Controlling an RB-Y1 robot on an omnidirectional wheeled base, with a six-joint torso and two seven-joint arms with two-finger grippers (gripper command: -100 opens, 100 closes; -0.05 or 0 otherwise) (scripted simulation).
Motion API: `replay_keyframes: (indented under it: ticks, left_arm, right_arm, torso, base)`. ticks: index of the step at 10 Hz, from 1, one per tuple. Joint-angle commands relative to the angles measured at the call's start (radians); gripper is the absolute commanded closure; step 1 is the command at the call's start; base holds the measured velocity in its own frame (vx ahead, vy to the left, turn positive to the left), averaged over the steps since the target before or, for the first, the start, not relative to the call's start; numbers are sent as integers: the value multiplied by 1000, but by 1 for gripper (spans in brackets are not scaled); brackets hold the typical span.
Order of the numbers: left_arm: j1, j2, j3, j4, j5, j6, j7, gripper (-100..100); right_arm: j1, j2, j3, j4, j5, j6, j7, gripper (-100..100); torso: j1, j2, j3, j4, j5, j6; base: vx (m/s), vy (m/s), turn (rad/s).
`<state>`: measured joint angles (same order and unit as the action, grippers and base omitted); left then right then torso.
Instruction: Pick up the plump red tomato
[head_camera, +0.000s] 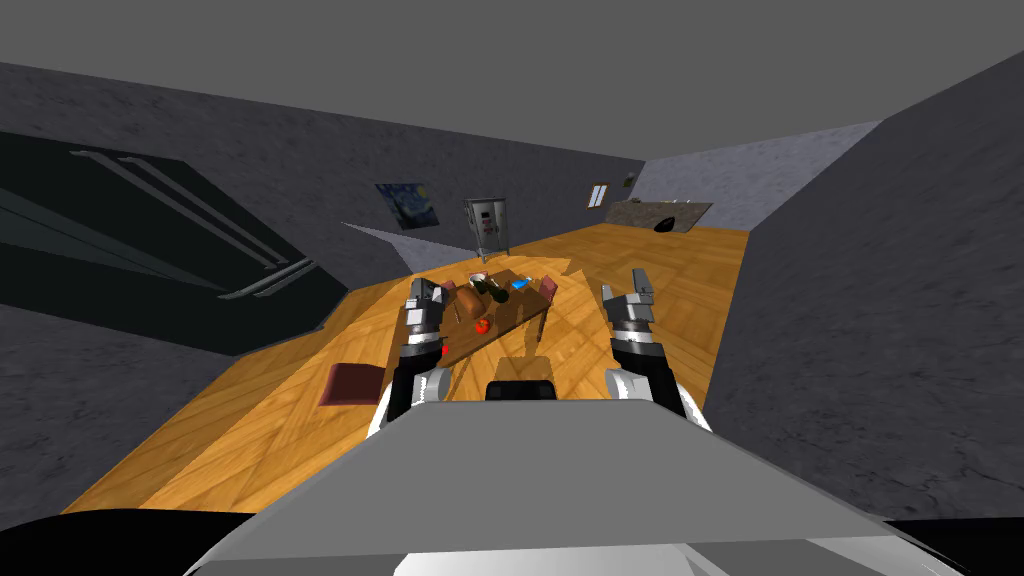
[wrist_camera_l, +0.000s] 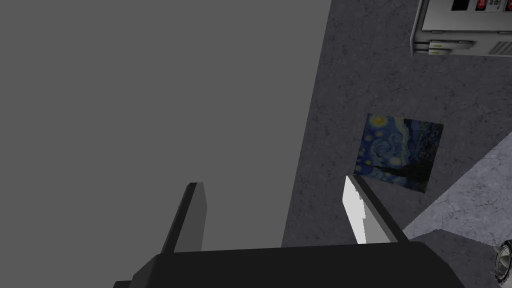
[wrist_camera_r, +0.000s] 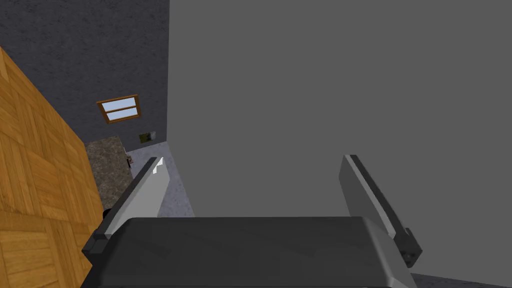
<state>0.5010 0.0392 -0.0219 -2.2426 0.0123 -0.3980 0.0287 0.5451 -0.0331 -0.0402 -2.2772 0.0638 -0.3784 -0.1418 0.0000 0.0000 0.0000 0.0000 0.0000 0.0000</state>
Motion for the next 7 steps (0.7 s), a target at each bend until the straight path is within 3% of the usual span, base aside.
replay_keyframes:
  ticks: [1, 4, 7]
  left_arm:
    - [-8, 36, -1, 27, 13, 12, 4, -100]
    - [-33, 81, -2, 114, 54, 52, 15, -100]
    - [-54, 97, -2, 187, 87, 87, 25, -100]
  right_arm:
    - [0, 0, 0, 0, 0, 0, 0, 0]
    - [0, 0, 0, 0, 0, 0, 0, 0]
    - [0, 0, 0, 0, 0, 0, 0, 0]
  torso:
    - [0, 0, 0, 0, 0, 0]
    - [-9, 0, 0, 0, -2, 0]
    - [-9, 0, 0, 0, -2, 0]
  base:
    - [-4, -40, 77]
    - [-7, -145, 106]
    - [-10, -140, 91]
